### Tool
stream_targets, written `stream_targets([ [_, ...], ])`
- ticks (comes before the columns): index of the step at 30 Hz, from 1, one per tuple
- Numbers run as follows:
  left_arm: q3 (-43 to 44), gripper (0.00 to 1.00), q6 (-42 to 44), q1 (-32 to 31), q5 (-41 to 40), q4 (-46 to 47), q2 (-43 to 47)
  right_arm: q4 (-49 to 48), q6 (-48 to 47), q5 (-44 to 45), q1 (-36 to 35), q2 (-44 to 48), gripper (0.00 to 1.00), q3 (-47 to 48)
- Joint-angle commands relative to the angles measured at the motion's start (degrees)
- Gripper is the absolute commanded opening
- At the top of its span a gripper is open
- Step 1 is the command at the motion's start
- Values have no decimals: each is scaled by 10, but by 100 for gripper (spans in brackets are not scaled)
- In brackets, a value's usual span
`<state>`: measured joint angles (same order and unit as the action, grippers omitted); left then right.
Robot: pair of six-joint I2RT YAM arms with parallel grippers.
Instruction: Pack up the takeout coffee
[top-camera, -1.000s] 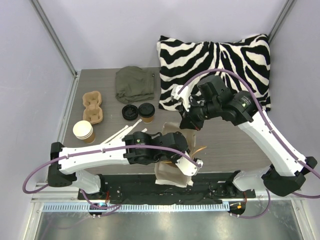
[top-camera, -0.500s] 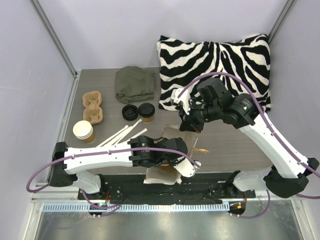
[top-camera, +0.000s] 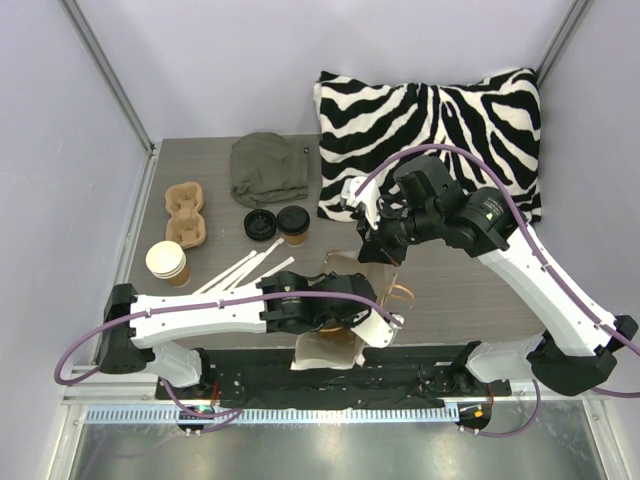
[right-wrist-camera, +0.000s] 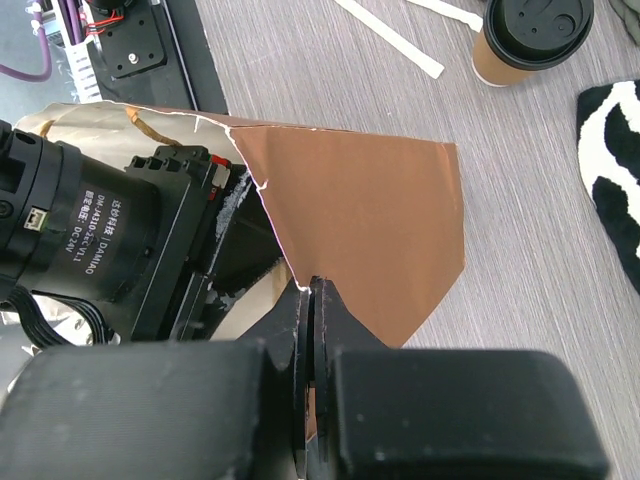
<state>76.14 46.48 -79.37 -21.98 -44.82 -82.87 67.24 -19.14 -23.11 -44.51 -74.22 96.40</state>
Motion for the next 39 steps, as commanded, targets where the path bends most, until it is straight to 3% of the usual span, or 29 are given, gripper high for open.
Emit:
stream_targets([
  [1,23,32,-3,4,-1,13,19,-22,2,-15,-3,13,1,0],
  [15,131,50,-6,-5,-4,-44,15,-22,-1,-10,-3,11,1,-17],
  [23,179,58,-36,-14,-12,-73,10,-38,-5,52,-3,7,1,-21],
  [26,210,59,-53,-14,-4,-97,2,-40,-12,70,-1,0,1,-22],
  [39,194,59,-35,-14,24,-45,66,-50,-3,55,1,-6,1,-3],
])
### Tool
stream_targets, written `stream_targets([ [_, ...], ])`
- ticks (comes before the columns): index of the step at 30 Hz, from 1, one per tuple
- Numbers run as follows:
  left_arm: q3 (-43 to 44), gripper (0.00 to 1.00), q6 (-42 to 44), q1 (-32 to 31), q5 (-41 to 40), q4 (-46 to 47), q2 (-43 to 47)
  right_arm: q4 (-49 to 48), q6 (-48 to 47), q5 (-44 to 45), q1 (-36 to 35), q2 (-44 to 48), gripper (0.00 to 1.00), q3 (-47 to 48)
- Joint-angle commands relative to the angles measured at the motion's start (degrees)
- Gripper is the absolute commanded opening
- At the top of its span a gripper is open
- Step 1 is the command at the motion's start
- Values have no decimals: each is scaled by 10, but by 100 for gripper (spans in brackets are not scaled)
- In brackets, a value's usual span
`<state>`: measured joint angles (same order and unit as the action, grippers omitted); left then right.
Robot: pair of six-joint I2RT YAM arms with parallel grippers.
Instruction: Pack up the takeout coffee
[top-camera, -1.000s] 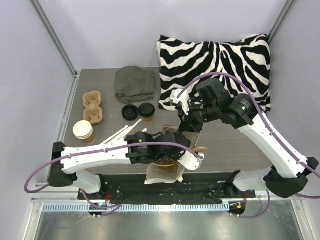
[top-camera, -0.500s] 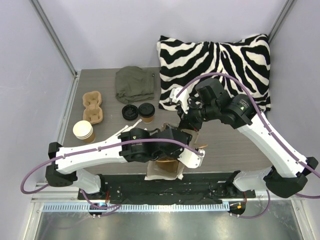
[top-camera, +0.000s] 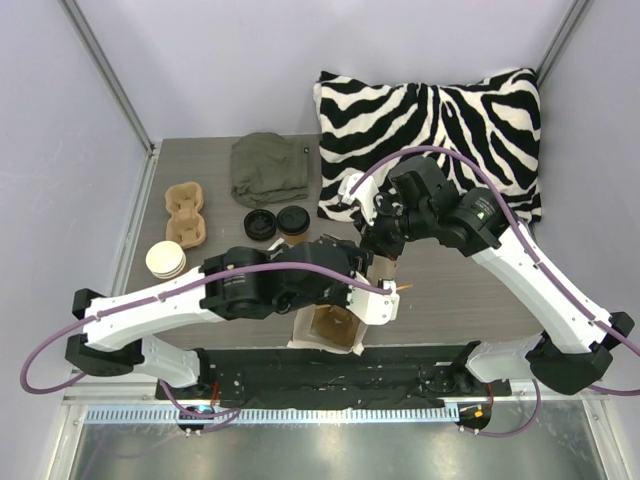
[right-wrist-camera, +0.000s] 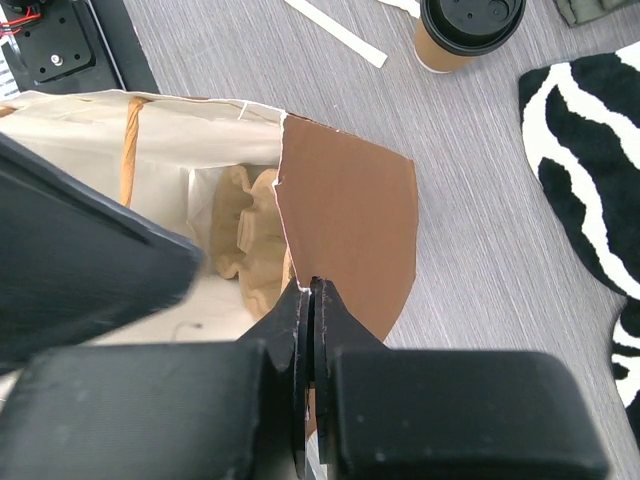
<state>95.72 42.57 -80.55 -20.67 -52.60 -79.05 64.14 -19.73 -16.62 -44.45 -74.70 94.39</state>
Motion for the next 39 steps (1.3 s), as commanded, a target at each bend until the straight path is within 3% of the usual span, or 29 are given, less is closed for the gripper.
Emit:
stream_targets([
  [1,-3,58,5,-2,7,30,28,-18,3,-10,1,2,1,18],
  [8,11,58,2,5,-6,27,56,-13,-6,-3,0,6,1,16],
  [16,78,67,-86,50,16,21,85,-70,-79,58,6,24,1,-89],
  [20,126,74,-140,125,70,-12,92,-95,-111,84,42,15,1,-93],
  [27,142,80,-216,219,121,-49,89,-144,-118,14,134,-12,1,-74],
  [33,142,85,-302,378,199,-87,58,-115,-132,-23,135,14,1,-81],
  [34,144,86,-316,431,227,-94,47,-111,-132,-22,135,19,1,-84],
  [35,143,96,-329,462,255,-107,32,-106,-135,-21,135,25,1,-90],
  [36,142,100,-344,493,286,-115,22,-98,-137,-21,135,38,1,-92],
  [37,140,100,-350,546,315,-123,14,-95,-138,-20,136,46,1,-94],
  [39,127,100,-361,582,388,-130,-9,-87,-134,-21,135,57,1,-97],
])
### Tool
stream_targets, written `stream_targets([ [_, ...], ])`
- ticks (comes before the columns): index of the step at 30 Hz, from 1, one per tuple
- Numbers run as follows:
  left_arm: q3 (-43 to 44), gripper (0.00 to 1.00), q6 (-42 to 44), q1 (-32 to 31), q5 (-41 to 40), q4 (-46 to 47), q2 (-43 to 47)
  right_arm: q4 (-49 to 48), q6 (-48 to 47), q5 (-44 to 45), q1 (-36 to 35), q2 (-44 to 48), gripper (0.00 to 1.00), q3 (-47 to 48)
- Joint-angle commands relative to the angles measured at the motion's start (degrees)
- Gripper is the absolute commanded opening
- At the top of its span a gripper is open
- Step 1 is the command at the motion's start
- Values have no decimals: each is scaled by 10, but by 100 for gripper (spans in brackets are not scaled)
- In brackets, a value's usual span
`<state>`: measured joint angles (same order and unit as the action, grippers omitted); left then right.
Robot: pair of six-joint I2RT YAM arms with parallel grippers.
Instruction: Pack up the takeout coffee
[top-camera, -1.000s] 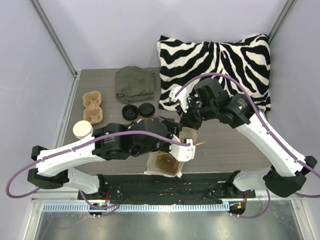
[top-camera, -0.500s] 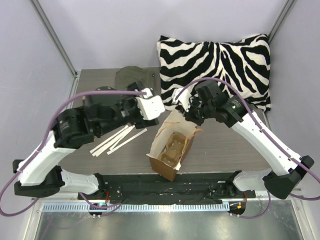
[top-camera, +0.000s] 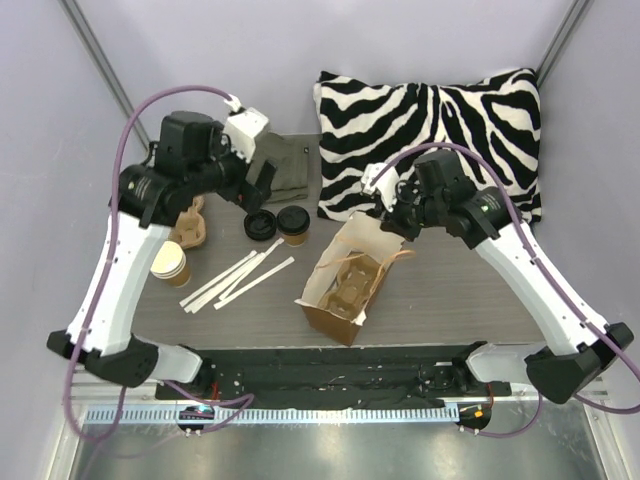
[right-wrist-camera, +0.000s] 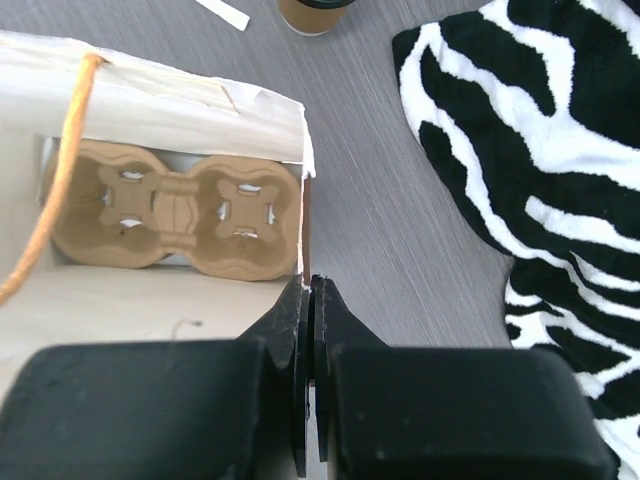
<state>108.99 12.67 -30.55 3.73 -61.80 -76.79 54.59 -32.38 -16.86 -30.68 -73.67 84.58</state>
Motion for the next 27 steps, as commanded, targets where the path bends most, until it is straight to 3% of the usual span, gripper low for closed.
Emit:
stream_targets([
  [1,-21,100,-78,94,141,-35,-39,11,-2,-19,-3,49,1,4],
  [4,-39,100,-95,105,105,-28,-64,25,15,-20,-3,51,1,17],
  [10,-192,100,-91,117,122,147,-28,29,82,-14,-3,50,1,59],
  [14,-157,100,-61,118,116,104,-99,21,103,-7,-4,62,1,37],
  [15,-151,100,-44,117,153,90,-111,14,99,9,-4,68,1,28],
  [18,-159,100,-37,105,168,107,-128,9,74,31,-7,76,1,12],
  [27,-115,100,54,41,58,105,-234,5,74,61,-15,77,1,9],
])
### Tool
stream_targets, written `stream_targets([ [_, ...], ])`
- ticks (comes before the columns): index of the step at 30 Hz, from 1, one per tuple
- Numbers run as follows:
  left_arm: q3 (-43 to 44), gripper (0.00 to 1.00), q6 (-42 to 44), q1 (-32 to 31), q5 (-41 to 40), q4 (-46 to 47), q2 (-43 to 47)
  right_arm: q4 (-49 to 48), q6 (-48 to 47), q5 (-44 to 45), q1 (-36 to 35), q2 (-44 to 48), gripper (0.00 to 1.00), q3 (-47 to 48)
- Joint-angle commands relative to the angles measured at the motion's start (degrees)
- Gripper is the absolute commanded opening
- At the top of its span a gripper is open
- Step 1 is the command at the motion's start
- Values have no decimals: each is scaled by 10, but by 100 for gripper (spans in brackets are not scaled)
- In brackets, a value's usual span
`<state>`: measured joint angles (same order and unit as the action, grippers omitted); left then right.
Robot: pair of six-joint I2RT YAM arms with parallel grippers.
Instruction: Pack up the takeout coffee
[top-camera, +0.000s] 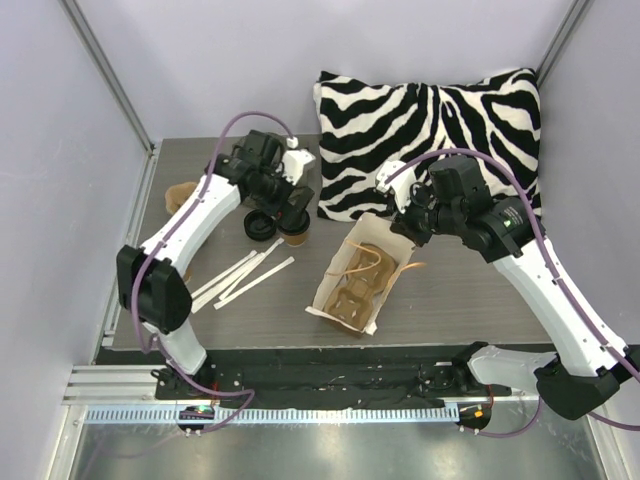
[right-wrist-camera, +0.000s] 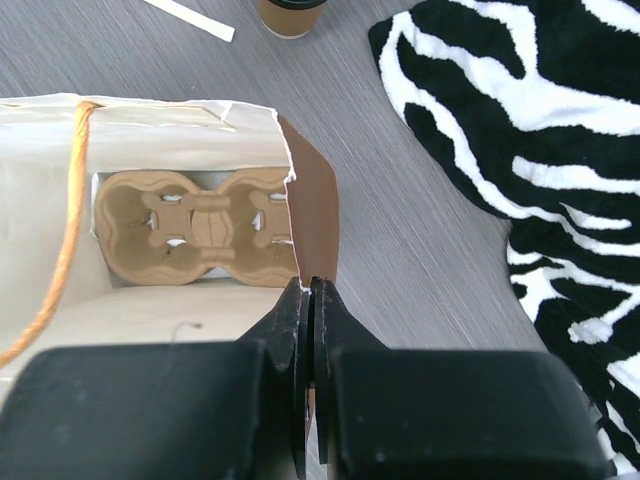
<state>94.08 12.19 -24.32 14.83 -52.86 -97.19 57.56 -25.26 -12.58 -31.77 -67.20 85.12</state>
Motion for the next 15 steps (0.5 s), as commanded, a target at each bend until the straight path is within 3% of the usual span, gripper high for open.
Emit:
stream_targets([
  [1,43,100,64,-22,-63,11,-40,-22,-5,18,-3,14,1,-5],
  [15,89,100,94,-30,-75,7,-124,-10,-21,28,-4,-4,1,-5],
])
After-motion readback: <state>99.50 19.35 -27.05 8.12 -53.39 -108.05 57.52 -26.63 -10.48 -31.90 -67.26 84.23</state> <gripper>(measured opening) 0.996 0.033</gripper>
